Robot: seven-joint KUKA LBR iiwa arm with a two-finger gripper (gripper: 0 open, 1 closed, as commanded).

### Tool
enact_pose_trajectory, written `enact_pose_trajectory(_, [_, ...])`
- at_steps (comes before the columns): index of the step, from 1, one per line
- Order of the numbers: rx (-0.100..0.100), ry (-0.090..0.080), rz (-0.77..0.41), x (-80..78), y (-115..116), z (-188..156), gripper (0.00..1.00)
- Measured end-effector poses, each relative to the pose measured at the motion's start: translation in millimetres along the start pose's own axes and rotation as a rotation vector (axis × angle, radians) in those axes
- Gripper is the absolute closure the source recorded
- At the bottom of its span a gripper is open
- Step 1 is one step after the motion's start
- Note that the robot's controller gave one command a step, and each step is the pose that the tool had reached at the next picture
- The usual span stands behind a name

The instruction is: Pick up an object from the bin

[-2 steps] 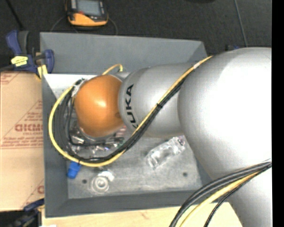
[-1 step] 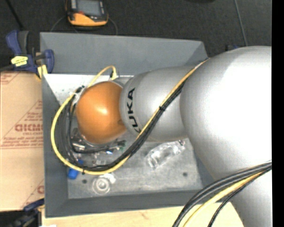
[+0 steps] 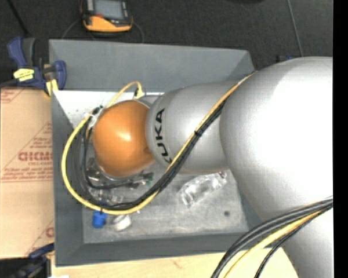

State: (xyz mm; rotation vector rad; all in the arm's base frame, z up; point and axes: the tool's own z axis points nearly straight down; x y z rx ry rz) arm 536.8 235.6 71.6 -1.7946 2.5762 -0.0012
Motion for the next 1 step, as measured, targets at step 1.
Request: enact_pose_trajectory(1, [0.008,-0.007,-0.037,8.0,-21.2,-131.6,1.00])
